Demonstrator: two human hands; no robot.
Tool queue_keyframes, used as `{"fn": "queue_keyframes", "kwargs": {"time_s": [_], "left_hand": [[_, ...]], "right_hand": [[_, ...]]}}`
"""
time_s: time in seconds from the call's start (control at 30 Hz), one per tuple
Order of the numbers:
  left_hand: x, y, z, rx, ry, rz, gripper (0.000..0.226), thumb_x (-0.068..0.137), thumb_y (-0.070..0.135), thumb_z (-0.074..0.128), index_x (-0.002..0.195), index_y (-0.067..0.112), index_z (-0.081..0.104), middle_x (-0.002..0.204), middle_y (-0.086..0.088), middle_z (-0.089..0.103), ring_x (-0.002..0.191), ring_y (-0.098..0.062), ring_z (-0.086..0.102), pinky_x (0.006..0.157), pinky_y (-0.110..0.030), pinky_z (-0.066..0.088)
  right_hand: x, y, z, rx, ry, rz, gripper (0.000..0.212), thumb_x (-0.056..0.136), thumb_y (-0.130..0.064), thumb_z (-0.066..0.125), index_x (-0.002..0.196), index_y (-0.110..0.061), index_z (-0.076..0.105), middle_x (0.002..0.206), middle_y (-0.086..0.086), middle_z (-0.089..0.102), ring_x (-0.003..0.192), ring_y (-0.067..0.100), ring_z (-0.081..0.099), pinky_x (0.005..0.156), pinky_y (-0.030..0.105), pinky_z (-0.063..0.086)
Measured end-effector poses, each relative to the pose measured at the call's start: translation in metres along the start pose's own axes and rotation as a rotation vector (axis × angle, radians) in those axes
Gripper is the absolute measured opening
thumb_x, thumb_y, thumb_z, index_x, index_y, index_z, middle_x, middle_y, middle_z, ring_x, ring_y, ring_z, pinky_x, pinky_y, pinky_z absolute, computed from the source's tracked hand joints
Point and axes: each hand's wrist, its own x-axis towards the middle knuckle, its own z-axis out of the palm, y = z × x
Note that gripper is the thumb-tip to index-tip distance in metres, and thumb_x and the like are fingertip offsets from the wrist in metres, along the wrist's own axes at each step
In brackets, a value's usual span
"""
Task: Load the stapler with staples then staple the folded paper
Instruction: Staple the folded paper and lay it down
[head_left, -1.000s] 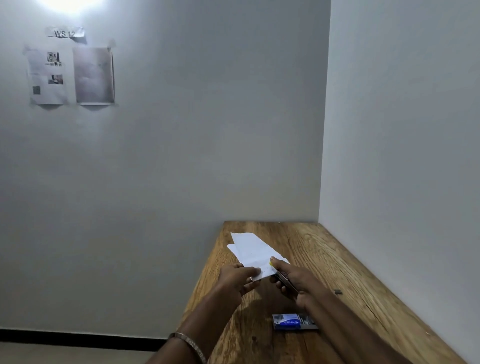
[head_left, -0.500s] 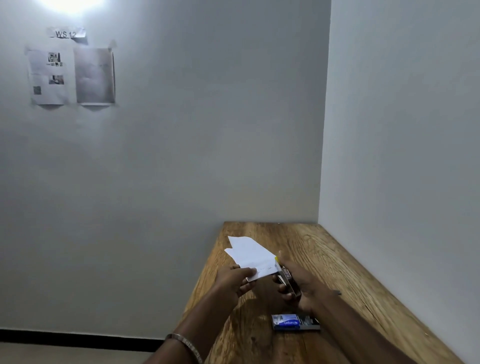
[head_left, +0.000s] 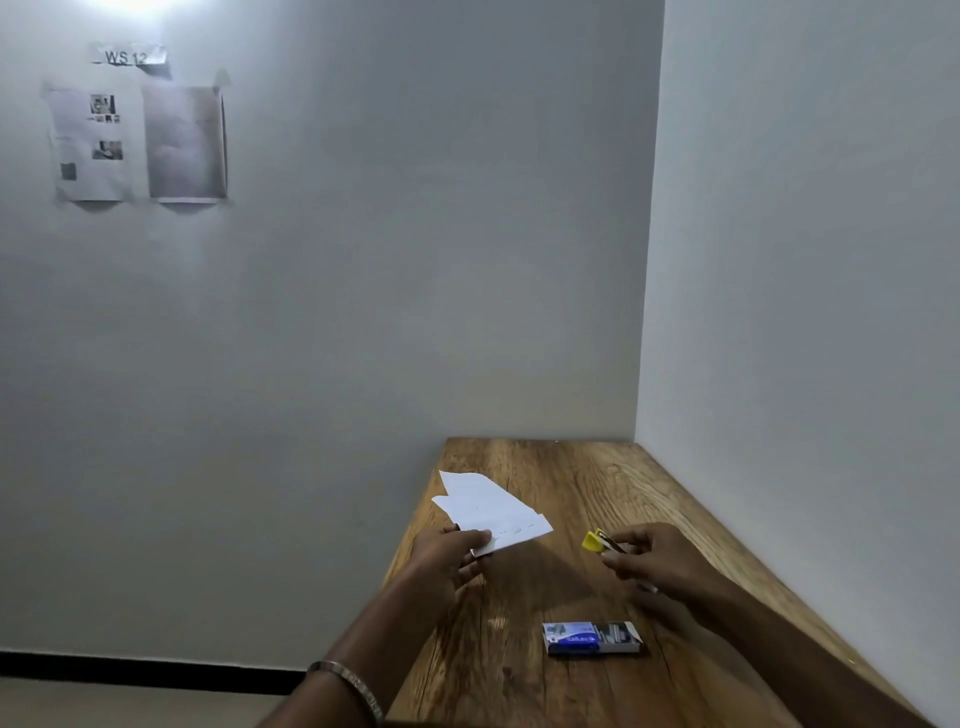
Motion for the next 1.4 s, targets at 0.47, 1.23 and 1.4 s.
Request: {"fn": "queue_keyframes", "kwargs": {"time_s": [0.47, 1.23, 1.4], "left_hand": [[0.002, -0.001, -0.003, 0.058, 0.041, -0.025, 0.013, 0.083, -0.001, 0.073, 0.091, -0.003, 0.063, 0.094, -0.015, 0.065, 0.066, -0.02, 0.063, 0.04, -0.021, 0.048], [0.011, 0.002, -0.015, 0.103, -0.002, -0.083, 0.008, 0.089, 0.001, 0.065, 0.096, -0.003, 0.063, 0.106, -0.02, 0.066, 0.089, -0.029, 0.066, 0.071, -0.031, 0.053], [0.019, 0.0, -0.028, 0.233, 0.046, 0.0, 0.011, 0.093, -0.002, 0.057, 0.101, -0.007, 0.063, 0.097, -0.021, 0.065, 0.082, -0.027, 0.064, 0.072, -0.034, 0.051]], "right_hand": [[-0.018, 0.019, 0.003, -0.338, 0.101, -0.076, 0.029, 0.076, -0.027, 0.082, 0.104, -0.03, 0.075, 0.073, -0.032, 0.065, 0.076, -0.024, 0.058, 0.058, 0.0, 0.043], [0.013, -0.046, 0.056, -0.05, 0.022, -0.165, 0.027, 0.091, -0.008, 0.066, 0.117, -0.013, 0.068, 0.103, -0.002, 0.072, 0.079, 0.007, 0.073, 0.069, 0.021, 0.06], [0.013, -0.051, 0.075, -0.075, 0.074, -0.178, 0.019, 0.085, -0.005, 0.072, 0.103, -0.01, 0.072, 0.096, -0.003, 0.072, 0.074, 0.008, 0.073, 0.066, 0.022, 0.061]]}}
